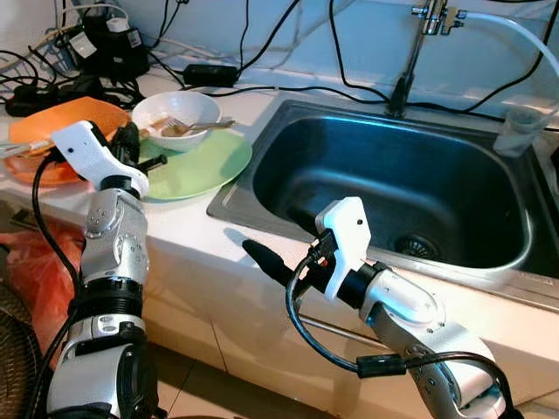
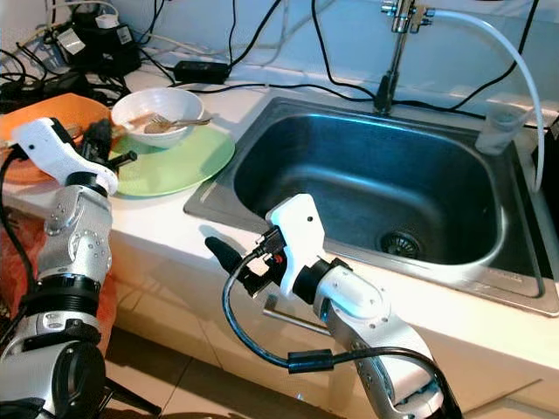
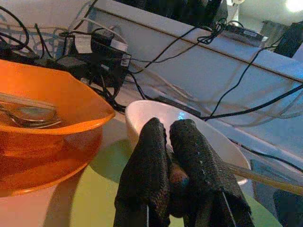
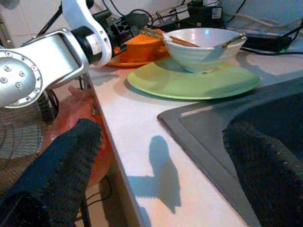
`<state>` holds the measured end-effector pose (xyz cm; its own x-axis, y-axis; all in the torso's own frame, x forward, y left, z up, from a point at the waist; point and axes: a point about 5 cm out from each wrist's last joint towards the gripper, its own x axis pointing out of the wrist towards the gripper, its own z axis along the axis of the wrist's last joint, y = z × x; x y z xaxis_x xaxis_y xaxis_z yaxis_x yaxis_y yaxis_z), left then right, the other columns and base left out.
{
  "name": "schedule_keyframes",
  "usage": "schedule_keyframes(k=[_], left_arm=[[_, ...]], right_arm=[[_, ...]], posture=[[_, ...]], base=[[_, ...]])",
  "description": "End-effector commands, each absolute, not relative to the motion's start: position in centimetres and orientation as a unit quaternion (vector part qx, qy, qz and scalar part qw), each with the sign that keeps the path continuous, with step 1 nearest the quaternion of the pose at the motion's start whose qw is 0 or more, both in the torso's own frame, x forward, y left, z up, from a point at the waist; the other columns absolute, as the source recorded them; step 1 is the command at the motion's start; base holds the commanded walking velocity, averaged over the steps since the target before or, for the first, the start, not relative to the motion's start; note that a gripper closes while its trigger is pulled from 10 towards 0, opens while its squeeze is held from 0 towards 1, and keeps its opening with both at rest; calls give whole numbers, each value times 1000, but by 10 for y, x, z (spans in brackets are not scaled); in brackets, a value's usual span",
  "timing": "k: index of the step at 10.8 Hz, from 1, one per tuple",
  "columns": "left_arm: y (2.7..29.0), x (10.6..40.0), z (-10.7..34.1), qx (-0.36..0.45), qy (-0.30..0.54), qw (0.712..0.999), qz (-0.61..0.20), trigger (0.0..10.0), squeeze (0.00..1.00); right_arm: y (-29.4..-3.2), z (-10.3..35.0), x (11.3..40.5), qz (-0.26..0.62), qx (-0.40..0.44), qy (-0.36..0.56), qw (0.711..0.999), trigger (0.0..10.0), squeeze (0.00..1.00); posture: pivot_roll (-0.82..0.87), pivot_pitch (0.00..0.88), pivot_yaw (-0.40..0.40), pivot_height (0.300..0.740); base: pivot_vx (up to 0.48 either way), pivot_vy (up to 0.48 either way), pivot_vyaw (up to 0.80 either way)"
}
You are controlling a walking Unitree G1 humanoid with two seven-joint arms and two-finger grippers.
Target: Kitchen organization
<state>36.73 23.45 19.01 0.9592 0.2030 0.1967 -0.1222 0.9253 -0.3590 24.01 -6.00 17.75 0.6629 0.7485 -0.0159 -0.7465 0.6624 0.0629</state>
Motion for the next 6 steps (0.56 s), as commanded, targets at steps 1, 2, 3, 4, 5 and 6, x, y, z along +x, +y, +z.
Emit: schedule_keyframes(k=[1,2,3,4,5,6], left_arm=[[235,368,196,-177,-114,974,86,0,0],[235,368,195,-179,-106,974,89,0,0],[236,368,193,-190,-87,973,95,0,0],[236,369,193,-203,-78,971,98,0,0],[236,369,194,-215,-67,969,102,0,0],[236,371,196,-212,-53,970,103,0,0]], right_arm=[[-60,181,242,410,26,12,912,10000,0],[-60,181,242,409,26,11,912,10000,0],[-60,181,242,409,26,11,912,10000,0],[-60,181,243,409,26,11,912,10000,0],[-60,181,243,409,25,11,912,10000,0],[-60,181,243,410,25,10,912,10000,0]], posture=[[-37,0,38,740],[-37,0,38,740],[-35,0,37,740],[-35,0,38,740],[-35,0,38,740],[-32,0,39,740]], base=[[0,0,0],[0,0,0],[0,0,0],[0,0,0],[0,0,0],[0,0,0]])
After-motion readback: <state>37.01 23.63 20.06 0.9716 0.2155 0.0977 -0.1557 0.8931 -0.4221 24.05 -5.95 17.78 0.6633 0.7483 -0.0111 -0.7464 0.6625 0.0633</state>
